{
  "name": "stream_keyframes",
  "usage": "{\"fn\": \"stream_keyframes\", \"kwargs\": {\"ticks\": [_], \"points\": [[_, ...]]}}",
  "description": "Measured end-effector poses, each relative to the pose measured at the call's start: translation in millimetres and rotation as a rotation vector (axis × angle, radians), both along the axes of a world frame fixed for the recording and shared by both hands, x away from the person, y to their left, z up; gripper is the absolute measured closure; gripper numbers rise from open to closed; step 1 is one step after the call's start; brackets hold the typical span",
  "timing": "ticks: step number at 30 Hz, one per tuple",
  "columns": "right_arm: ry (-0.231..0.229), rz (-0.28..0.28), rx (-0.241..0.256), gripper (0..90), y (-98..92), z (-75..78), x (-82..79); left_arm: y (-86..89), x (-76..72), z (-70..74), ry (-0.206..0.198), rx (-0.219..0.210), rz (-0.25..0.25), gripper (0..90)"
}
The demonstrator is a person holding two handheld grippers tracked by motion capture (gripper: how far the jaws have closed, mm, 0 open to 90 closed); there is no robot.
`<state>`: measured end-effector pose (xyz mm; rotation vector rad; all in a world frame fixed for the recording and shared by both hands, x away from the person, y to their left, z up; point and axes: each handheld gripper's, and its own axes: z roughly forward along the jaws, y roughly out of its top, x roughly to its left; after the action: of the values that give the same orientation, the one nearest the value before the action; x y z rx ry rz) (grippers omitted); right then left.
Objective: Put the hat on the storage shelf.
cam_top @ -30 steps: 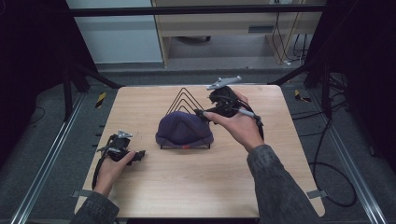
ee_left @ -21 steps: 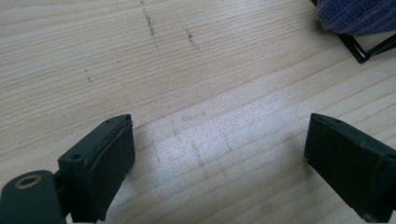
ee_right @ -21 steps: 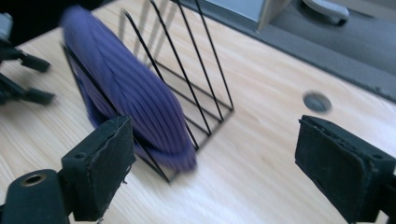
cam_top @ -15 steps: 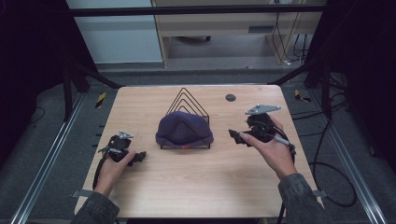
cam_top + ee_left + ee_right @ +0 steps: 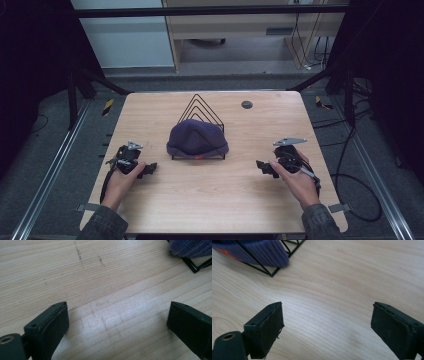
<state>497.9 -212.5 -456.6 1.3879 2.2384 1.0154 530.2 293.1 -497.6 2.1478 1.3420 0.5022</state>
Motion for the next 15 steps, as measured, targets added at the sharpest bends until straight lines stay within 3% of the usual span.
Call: {"fn": "stream_keyframes", "kwargs": {"ticks": [13,15], "points": [[0.075,-0.023,-0.029,13.1,8.9,-37.8,2.8,0.2,0.3,-0.5,-0.003,-0.001,-0.005,2.2],[0.049,-0.020,-0.050,12.0,11.1,-43.0,1.0,0.1,0.4,-0.6,-0.003,-0.001,-0.005,2.0]]}}
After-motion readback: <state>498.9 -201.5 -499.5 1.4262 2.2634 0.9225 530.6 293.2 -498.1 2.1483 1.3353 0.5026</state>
